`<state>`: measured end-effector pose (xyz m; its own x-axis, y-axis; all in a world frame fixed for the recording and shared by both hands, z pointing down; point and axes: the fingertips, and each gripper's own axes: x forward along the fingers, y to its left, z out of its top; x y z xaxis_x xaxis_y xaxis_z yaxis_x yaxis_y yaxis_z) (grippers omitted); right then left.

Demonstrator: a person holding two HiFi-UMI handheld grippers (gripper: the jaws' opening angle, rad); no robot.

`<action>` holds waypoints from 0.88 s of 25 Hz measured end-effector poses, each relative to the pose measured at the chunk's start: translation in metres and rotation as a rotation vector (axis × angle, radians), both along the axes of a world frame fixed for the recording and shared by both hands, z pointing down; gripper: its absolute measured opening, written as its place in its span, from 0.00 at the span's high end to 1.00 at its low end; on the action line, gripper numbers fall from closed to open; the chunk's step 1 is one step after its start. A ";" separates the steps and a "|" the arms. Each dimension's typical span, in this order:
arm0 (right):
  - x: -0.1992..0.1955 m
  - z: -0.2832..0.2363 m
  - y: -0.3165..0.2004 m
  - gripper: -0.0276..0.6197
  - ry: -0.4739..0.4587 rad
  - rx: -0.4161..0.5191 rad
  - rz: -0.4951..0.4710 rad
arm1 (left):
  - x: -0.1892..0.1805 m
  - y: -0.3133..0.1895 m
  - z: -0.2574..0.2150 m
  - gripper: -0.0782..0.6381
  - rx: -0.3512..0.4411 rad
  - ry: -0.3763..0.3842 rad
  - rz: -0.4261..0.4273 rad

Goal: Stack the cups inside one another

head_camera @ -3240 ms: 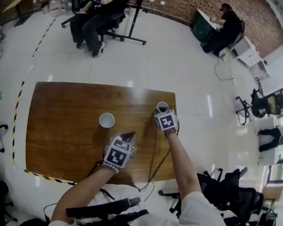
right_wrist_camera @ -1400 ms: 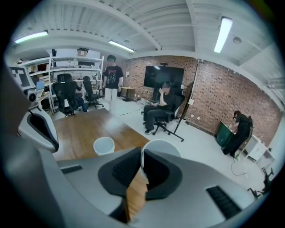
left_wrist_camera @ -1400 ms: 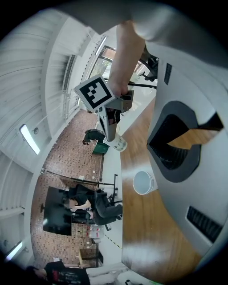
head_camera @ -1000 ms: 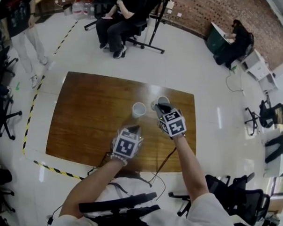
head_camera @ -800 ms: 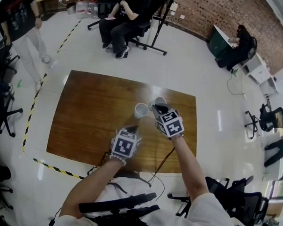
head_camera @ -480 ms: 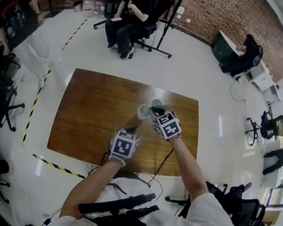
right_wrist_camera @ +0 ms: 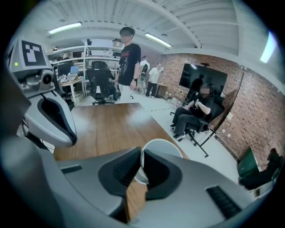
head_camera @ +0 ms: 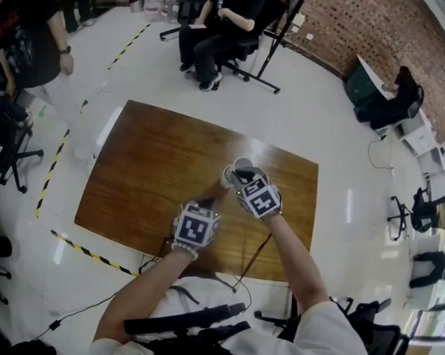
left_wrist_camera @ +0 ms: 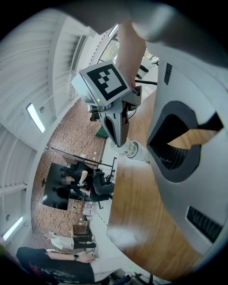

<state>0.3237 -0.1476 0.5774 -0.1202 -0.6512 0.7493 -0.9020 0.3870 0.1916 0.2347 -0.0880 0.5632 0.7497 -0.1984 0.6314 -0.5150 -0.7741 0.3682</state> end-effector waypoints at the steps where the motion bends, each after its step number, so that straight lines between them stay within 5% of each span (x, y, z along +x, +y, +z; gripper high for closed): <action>1: -0.001 0.003 0.001 0.91 0.004 -0.007 -0.007 | -0.001 0.000 0.001 0.89 -0.002 -0.003 -0.003; 22: -0.013 0.055 -0.001 0.91 0.050 -0.118 -0.070 | -0.019 -0.008 0.011 0.89 -0.033 -0.020 -0.060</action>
<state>0.3106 -0.1489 0.6327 -0.1228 -0.5491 0.8267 -0.8622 0.4715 0.1852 0.2162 -0.0959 0.5741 0.7241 -0.2217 0.6531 -0.5679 -0.7290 0.3822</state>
